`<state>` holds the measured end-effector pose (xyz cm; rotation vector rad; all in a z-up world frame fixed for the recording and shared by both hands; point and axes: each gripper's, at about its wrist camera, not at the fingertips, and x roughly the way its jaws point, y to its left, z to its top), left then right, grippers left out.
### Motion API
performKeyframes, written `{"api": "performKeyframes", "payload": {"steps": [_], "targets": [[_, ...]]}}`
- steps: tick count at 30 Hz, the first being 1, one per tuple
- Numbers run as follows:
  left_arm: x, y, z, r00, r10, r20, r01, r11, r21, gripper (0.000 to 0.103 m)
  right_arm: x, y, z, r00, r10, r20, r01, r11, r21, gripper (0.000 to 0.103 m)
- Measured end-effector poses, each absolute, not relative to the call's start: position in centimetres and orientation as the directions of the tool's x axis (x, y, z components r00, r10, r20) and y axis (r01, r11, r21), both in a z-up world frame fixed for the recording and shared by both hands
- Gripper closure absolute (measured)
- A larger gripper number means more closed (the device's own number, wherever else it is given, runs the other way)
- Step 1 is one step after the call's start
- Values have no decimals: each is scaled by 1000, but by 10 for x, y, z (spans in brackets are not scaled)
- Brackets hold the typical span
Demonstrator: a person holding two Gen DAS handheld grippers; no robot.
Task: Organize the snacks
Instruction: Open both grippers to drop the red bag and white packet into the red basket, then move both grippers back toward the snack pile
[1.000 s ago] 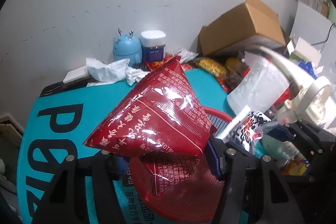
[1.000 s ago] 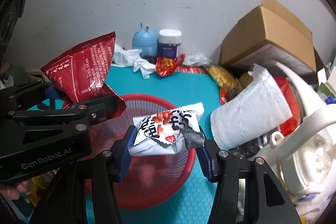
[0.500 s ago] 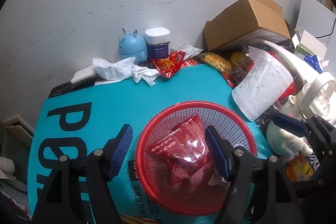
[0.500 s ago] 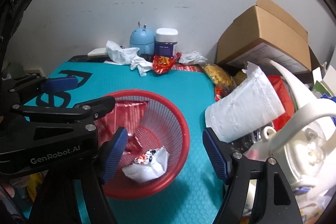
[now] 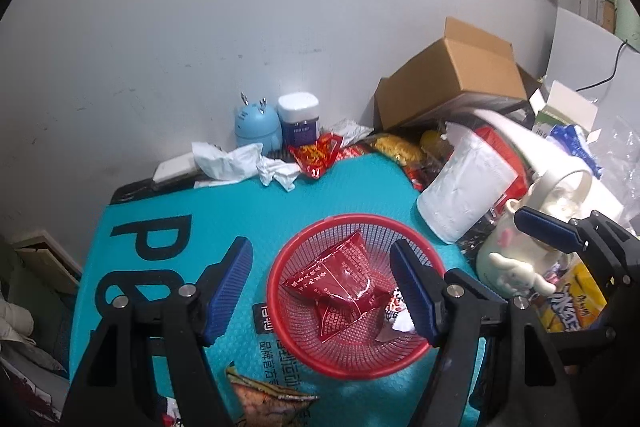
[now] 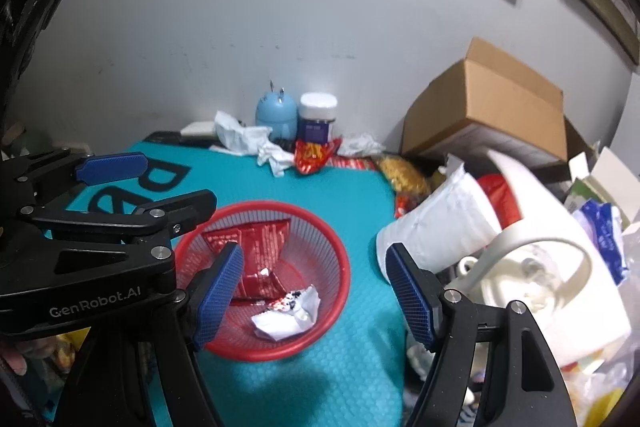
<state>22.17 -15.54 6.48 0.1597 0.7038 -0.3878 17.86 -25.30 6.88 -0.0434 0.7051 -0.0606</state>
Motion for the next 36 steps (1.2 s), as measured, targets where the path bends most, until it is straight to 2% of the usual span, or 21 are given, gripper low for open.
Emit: {"api": "performKeyframes", "payload": {"steps": [13, 21, 36], "targets": [[165, -135, 105, 752, -324, -574, 397, 918, 2, 33, 128, -237, 114, 823, -65, -564, 25, 997, -78, 29], [121, -115, 117, 790, -301, -534, 362, 932, 10, 33, 90, -222, 126, 848, -40, -528, -4, 997, -82, 29], [34, -71, 106, 828, -215, -517, 249, 968, -4, 33, 26, -190, 122, 853, 77, -516, -113, 993, -38, 26]]}}
